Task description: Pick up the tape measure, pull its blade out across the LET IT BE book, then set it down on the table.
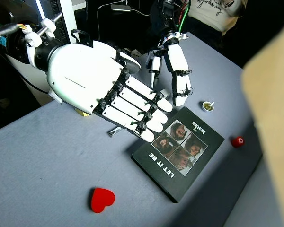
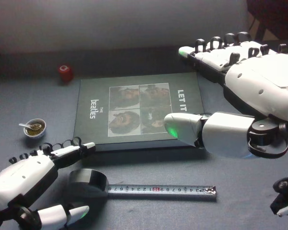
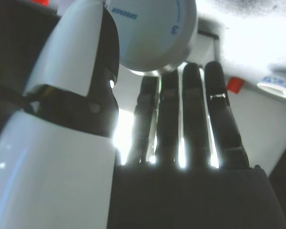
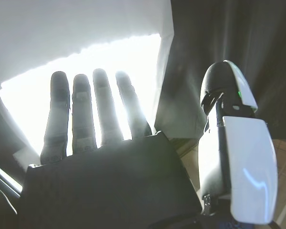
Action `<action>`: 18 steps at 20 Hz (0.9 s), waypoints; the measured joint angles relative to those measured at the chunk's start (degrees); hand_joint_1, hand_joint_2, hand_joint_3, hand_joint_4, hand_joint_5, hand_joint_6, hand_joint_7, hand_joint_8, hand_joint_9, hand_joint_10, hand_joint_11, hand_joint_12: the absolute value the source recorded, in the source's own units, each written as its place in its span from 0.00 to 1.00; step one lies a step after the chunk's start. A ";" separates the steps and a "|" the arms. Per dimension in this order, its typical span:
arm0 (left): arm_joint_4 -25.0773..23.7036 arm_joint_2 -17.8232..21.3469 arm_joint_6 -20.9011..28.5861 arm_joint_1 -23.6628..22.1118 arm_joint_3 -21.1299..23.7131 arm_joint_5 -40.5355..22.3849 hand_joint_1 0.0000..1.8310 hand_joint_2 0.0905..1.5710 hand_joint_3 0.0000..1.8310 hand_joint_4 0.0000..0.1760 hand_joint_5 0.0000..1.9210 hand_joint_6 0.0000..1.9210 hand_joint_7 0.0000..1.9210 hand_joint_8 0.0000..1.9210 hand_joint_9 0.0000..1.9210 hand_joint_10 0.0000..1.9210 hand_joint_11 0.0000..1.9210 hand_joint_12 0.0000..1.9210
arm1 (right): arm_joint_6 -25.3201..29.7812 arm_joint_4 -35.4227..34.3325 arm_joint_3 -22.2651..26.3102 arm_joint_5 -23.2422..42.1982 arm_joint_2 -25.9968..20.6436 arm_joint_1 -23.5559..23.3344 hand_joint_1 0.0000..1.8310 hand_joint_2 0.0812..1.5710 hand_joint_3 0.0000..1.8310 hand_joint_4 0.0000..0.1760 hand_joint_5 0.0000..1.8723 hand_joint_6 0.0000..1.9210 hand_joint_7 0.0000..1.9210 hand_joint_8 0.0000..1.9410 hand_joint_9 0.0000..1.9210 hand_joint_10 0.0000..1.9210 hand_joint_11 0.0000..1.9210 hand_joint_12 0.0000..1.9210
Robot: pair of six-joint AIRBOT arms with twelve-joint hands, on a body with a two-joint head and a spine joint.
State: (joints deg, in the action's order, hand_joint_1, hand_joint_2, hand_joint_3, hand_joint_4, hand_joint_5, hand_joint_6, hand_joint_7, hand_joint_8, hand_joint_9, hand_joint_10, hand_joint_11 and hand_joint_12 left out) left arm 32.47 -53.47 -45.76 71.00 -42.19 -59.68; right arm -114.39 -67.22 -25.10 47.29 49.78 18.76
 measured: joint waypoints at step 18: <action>1.88 -1.44 -5.88 -1.57 -0.96 0.28 0.62 0.67 0.00 0.00 0.15 0.00 0.17 0.00 0.16 0.00 0.04 0.37 | 0.24 0.87 0.00 -0.02 0.00 0.00 0.05 0.68 0.00 0.09 0.04 0.00 0.05 0.00 0.02 0.00 0.00 0.22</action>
State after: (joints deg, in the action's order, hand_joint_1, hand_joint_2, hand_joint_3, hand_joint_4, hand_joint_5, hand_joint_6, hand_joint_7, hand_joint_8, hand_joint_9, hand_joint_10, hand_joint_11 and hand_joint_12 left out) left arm 34.35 -54.92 -51.64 69.43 -43.16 -59.40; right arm -114.15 -66.35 -25.10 47.27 49.78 18.76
